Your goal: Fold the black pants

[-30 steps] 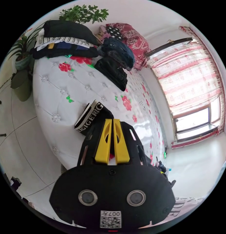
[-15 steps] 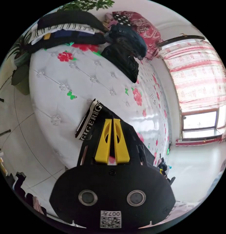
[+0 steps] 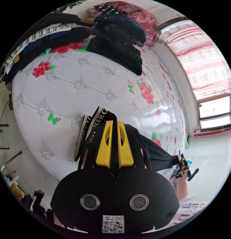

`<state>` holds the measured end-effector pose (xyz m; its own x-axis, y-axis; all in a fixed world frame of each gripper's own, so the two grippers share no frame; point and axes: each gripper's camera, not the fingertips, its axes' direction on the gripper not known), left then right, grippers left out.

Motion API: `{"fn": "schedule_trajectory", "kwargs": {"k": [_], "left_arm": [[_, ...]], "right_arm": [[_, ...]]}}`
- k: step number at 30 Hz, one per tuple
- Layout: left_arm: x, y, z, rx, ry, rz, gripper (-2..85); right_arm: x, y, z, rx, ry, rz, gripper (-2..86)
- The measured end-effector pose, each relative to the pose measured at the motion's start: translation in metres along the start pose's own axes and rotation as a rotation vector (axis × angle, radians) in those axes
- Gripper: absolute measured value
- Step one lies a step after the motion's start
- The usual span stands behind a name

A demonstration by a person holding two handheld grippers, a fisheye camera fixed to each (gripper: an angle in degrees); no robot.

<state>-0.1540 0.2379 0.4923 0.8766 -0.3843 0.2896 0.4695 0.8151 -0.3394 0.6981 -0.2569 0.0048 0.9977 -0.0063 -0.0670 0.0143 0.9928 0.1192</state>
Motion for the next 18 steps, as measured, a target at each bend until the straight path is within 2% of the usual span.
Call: {"fn": "schedule_trajectory", "kwargs": {"k": [2,5,10,13,16,18], "left_arm": [[0.005,0.0,-0.002,0.021,-0.003,0.041,1.2],[0.024,-0.002,0.013,-0.026,-0.013,0.131,0.8],[0.058,0.01,0.058,-0.162,-0.041,0.324,-0.3],[0.048,0.02,0.091,-0.254,-0.24,0.278,-0.8],[0.038,0.024,0.083,-0.204,-0.149,0.246,-0.9],[0.038,0.026,0.081,-0.199,-0.158,0.256,-0.9]], "right_arm": [[-0.009,0.012,0.001,0.0,-0.002,-0.008,1.3],[-0.015,0.016,0.026,-0.12,-0.048,-0.007,0.7],[-0.062,0.037,0.045,-0.204,-0.27,-0.122,-0.1],[-0.095,0.053,0.064,-0.281,-0.271,-0.224,-0.1],[-0.114,0.058,0.078,-0.36,-0.344,-0.322,-0.1],[-0.142,0.066,0.092,-0.45,-0.42,-0.444,-0.2]]}}
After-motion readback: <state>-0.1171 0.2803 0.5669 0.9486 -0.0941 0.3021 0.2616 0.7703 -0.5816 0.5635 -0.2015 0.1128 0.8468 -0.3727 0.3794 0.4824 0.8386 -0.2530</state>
